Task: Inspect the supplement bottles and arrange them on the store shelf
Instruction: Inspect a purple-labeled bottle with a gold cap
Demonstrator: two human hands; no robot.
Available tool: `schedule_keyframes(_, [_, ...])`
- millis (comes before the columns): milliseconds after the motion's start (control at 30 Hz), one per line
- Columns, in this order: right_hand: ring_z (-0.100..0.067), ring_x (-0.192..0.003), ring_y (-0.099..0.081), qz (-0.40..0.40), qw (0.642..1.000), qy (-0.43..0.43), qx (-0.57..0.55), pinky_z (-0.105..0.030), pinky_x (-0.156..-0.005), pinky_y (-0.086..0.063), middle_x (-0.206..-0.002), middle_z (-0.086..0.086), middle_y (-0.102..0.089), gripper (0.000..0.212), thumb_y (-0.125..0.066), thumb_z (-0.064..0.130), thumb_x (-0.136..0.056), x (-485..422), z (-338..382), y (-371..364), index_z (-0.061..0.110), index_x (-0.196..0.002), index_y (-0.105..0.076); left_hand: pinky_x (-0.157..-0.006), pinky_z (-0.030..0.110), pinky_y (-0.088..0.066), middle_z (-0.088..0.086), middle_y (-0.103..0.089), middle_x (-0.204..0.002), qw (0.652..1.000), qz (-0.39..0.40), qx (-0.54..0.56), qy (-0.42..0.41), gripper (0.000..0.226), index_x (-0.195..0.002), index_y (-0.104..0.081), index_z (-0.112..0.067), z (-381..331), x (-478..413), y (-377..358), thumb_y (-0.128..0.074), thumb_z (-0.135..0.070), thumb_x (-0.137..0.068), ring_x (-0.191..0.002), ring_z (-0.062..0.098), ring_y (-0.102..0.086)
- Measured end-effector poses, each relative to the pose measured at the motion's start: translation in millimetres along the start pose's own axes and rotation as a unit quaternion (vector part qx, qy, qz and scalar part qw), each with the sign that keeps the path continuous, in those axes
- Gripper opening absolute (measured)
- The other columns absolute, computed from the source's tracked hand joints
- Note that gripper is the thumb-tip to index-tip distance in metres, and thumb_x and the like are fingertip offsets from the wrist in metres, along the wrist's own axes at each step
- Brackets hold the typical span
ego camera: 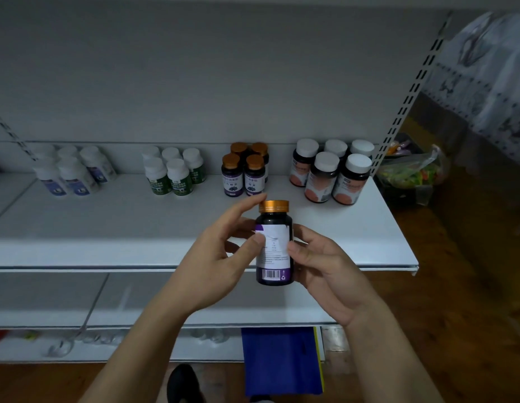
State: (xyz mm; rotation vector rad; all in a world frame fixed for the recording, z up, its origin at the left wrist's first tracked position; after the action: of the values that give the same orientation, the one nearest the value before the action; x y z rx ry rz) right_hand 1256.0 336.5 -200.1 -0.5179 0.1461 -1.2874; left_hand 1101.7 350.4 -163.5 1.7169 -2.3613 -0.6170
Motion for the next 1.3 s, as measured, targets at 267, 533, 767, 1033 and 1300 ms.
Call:
schedule_keyframes(267, [-0.034,-0.116,-0.061,0.001,1.0,-0.007,-0.012,-0.046,-0.099,-0.047,-0.125,-0.018,-0.066,0.044,-0.06,0.022,-0.085,0,0,3,0.011,-0.128,-0.062,-0.086,0.033,-0.052,-0.011,-0.066,-0.104,1.0,0.015,0.008,0.014,0.054,-0.136,-0.041,-0.053,0,-4,-1,-0.055,-0.038,-0.087,-0.104,0.01,-0.062])
schedule_keyframes(533, [-0.031,-0.113,-0.063,0.016,0.999,-0.002,0.039,-0.041,-0.095,-0.048,-0.122,-0.017,-0.067,0.046,-0.059,0.021,-0.085,1,0,-1,0.015,-0.13,-0.059,-0.083,0.029,-0.049,-0.009,-0.068,-0.104,0.995,-0.009,0.057,0.076,0.043,-0.123,-0.055,-0.043,9,-8,-5,-0.057,-0.044,-0.079,-0.098,0.006,-0.061])
schedule_keyframes(767, [-0.031,-0.111,-0.065,0.01,0.998,-0.009,0.064,-0.037,-0.091,-0.052,-0.118,-0.019,-0.068,0.046,-0.062,0.02,-0.083,2,-3,-5,0.016,-0.129,-0.06,-0.077,0.023,-0.051,-0.008,-0.069,-0.104,0.993,-0.029,0.072,0.094,0.037,-0.114,-0.06,-0.041,12,-7,-8,-0.059,-0.056,-0.08,-0.097,0.006,-0.064])
schedule_keyframes(1033, [-0.038,-0.117,-0.06,0.012,0.999,-0.012,0.05,-0.045,-0.097,-0.047,-0.123,-0.02,-0.066,0.046,-0.059,0.02,-0.086,3,-4,-5,0.01,-0.131,-0.059,-0.078,0.025,-0.055,-0.013,-0.067,-0.108,0.995,-0.009,0.053,0.084,0.062,-0.125,-0.055,-0.045,12,-5,-7,-0.06,-0.068,-0.067,-0.095,0.005,-0.064])
schedule_keyframes(1300, [-0.032,-0.11,-0.062,0.006,0.999,-0.03,-0.032,-0.054,-0.101,-0.044,-0.124,-0.023,-0.065,0.043,-0.055,0.022,-0.087,7,-6,-5,0.004,-0.124,-0.064,-0.083,0.024,-0.053,-0.022,-0.064,-0.104,0.997,0.036,0.028,0.069,0.065,-0.126,-0.044,-0.055,8,1,-3,-0.068,-0.063,-0.066,-0.096,0.002,-0.064])
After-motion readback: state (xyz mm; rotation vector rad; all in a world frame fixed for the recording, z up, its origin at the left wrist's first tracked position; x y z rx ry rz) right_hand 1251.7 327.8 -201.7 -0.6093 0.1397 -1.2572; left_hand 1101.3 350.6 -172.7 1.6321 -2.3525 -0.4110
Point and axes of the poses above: each hand's wrist, its own x-axis away from the middle knuckle, its own y-axis out of the back of the hand, z = x × y, the point moved 6 cm from there along -x, towards the middle knuckle
